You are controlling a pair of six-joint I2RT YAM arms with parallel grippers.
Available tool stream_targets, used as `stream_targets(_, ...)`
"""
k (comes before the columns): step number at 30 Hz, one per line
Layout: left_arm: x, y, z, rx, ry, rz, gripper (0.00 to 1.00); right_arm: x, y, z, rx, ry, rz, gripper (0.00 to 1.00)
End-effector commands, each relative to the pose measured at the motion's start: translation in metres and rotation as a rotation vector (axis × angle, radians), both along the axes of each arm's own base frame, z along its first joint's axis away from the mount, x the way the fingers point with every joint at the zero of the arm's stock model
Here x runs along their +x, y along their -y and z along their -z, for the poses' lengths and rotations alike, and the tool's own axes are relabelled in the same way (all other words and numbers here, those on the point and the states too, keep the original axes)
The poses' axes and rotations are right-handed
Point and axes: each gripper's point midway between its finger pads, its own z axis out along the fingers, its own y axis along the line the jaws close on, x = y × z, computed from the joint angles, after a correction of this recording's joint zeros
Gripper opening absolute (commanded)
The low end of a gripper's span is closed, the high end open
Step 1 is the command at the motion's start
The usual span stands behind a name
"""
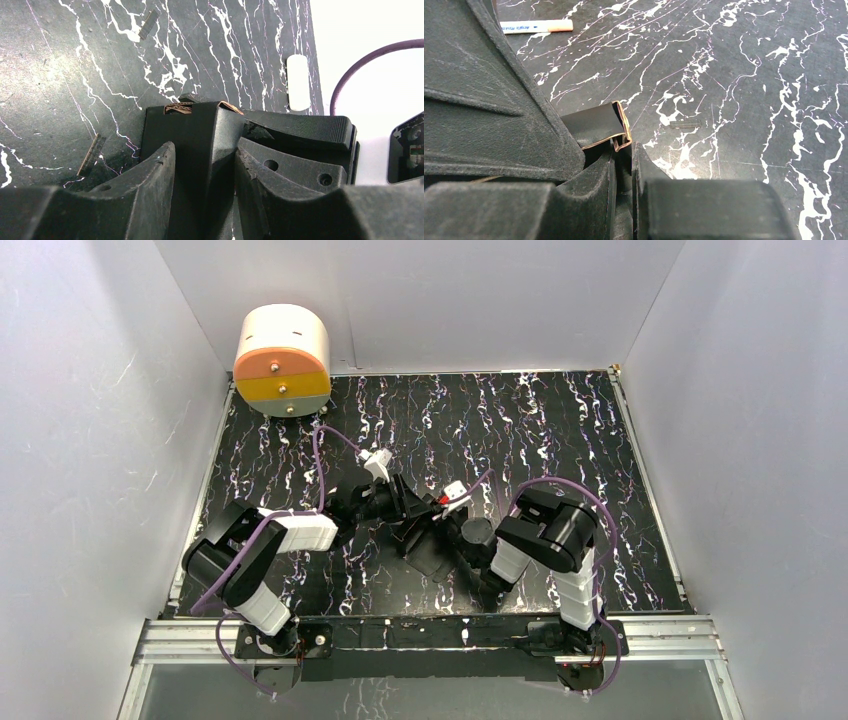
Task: Fold the paper box
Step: Fold the paper box at the center of the board.
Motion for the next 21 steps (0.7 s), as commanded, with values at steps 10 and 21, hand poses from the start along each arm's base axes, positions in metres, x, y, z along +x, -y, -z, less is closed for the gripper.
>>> stream_targets(10,-0.062,0.025,-0.017,-0.013,-0.044,0.265,0.33,0.004,0.004,-0.018,0.047,0.045,0.015,0.16)
stream_targets(21,-0.035,0.008,-0.006,0.169,0.029,0.168,0.26,-0.012,0.019,-0.028,0.081,0.061,-0.012,0.29)
